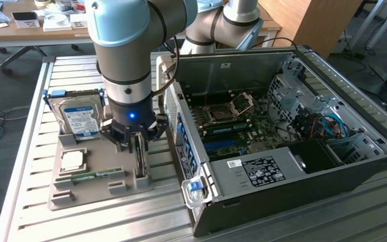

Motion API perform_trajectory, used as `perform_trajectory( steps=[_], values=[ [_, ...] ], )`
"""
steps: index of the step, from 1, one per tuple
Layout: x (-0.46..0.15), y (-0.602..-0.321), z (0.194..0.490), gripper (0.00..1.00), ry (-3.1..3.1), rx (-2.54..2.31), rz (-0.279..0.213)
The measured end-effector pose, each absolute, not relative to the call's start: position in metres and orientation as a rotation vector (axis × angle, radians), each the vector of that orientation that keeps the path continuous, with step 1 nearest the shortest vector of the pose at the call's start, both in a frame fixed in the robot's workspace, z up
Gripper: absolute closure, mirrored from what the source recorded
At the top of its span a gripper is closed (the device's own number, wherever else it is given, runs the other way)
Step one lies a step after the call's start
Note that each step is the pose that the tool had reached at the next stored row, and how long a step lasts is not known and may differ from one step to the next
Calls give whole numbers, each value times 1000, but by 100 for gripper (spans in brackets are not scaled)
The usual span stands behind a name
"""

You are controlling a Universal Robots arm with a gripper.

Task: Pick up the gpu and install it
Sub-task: 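Pick up the gpu and move the gpu toward the slot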

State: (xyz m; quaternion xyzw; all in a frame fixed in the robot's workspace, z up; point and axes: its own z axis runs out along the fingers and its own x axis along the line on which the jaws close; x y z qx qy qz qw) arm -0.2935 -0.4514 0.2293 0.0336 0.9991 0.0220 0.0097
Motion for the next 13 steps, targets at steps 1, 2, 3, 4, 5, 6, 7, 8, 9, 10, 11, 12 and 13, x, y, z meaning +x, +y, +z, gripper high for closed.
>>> perform_trajectory(
  steps=[1, 2, 3, 4, 5, 6, 7, 8, 9, 10, 11, 12, 13],
  values=[
    [-293, -451, 229, 58, 3120, 105, 69],
    [-293, -451, 229, 58, 3120, 105, 69],
    [-293, -451, 229, 58, 3120, 105, 69],
    [-293, -451, 229, 58, 3120, 105, 69],
    [-293, -451, 229, 58, 3120, 105, 69],
    [-293, -451, 229, 58, 3120, 105, 69],
    [-293, -451, 229, 58, 3120, 105, 69],
    [-293, -451, 229, 58, 3120, 105, 69],
    [-293, -451, 229, 58, 3120, 105, 69],
    [-293, -451, 229, 58, 3120, 105, 69],
    [-293, -451, 229, 58, 3120, 105, 69],
    [-293, -451, 229, 58, 3120, 105, 69],
    [-293, -451, 229, 58, 3120, 105, 69]
  ],
)
